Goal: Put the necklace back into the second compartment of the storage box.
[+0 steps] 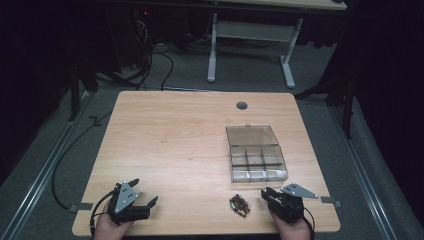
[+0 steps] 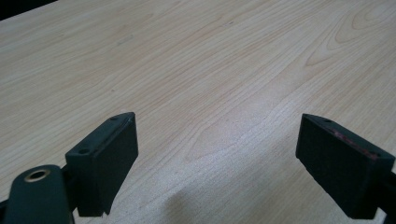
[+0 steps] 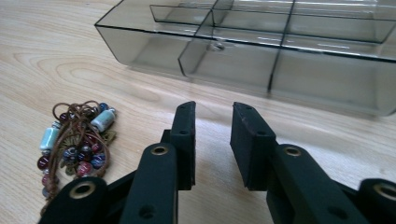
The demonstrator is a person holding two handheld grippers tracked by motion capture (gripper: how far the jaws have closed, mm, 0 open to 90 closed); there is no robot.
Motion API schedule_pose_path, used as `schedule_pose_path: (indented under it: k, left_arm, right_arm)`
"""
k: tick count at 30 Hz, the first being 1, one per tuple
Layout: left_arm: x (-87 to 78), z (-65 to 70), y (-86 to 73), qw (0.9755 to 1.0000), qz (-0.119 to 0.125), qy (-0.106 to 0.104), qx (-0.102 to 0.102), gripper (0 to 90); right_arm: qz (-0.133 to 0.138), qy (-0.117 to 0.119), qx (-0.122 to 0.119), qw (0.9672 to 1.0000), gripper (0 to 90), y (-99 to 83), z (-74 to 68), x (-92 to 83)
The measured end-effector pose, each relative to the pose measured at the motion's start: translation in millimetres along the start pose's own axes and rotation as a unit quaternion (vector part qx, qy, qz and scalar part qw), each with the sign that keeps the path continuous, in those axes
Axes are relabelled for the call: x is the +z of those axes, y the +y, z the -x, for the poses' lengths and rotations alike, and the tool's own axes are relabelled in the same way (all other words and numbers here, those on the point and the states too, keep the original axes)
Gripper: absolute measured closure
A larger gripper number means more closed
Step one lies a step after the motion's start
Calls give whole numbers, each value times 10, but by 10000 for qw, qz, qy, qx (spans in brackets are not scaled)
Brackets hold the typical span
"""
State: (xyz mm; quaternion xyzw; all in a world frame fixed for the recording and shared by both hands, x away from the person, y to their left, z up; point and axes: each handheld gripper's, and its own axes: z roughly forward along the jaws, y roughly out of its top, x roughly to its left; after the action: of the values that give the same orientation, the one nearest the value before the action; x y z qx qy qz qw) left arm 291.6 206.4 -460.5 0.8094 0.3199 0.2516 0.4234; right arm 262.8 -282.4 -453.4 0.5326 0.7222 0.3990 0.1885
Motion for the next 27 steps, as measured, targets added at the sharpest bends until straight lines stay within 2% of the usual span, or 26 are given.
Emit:
schedule_pose_path:
  k: [4,6,7,8,9,10,11,12,13,16,18,24,27]
  left_arm:
    - [8,5,3,10000,-33,-22,38,136]
    - [11,7,5,10000,-58,-34,55,137]
    - [12,6,6,10000,-62,-35,60,138]
    - [12,6,6,10000,-62,-35,60,138]
    - [11,7,5,10000,-57,-37,59,139]
    - [10,7,4,10000,-49,-39,59,139]
    - [8,8,4,10000,-41,-40,58,140]
    - [7,7,4,10000,-37,-37,63,140]
    - [6,8,3,10000,-33,-36,62,140]
    - [6,10,3,10000,-31,-31,71,142]
    - [5,10,3,10000,-29,-31,70,143]
    - [7,9,3,10000,-33,-35,68,144]
    - [8,8,4,10000,-37,-43,72,145]
  right_arm:
    - [-13,110,-96,9999,788,25,-74,20]
    - [-14,141,-229,9996,818,43,-138,34]
    - [-21,211,-341,9992,846,67,-222,46]
    - [-21,211,-341,9992,846,67,-222,46]
    - [-20,258,-485,9985,868,94,-304,53]
    - [-20,258,-485,9985,868,94,-304,53]
    - [1,344,-562,9978,878,117,-382,60]
    - [1,344,-562,9978,878,117,-382,60]
    - [4,394,-608,9974,878,133,-458,70]
    - [-14,503,-668,9965,879,141,-518,99]
    - [-55,629,-763,9951,889,143,-609,133]
    - [-122,770,-905,9928,892,134,-709,169]
    - [-256,783,-976,9918,900,116,-748,207]
